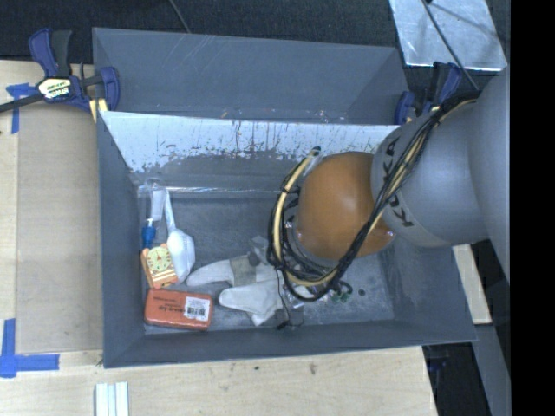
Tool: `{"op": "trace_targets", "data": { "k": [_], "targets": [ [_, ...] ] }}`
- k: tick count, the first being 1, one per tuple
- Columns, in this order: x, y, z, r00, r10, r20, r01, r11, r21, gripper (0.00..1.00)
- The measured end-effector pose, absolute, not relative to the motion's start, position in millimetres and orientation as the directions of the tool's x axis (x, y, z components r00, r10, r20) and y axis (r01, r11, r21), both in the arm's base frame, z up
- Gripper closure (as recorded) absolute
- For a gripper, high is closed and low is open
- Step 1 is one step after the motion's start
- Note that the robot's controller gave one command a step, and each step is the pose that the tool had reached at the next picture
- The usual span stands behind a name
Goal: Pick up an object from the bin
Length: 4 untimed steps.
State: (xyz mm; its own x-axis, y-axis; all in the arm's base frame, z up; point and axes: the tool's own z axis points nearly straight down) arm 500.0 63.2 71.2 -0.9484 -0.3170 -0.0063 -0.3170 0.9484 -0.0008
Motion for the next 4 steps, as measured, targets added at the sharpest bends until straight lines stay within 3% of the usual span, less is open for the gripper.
{"op": "trace_targets", "data": {
  "k": [1, 2, 4],
  "targets": [
    [520.7, 53.1, 68.8, -0.961, -0.276, -0.003, -0.276, 0.961, 0.002, 0.00],
    [504.9, 63.0, 75.2, -0.949, -0.314, -0.023, -0.314, 0.949, -0.004, 1.00],
    [503.9, 62.8, 79.2, -0.949, -0.314, -0.018, -0.314, 0.949, -0.003, 1.00]
  ]
}}
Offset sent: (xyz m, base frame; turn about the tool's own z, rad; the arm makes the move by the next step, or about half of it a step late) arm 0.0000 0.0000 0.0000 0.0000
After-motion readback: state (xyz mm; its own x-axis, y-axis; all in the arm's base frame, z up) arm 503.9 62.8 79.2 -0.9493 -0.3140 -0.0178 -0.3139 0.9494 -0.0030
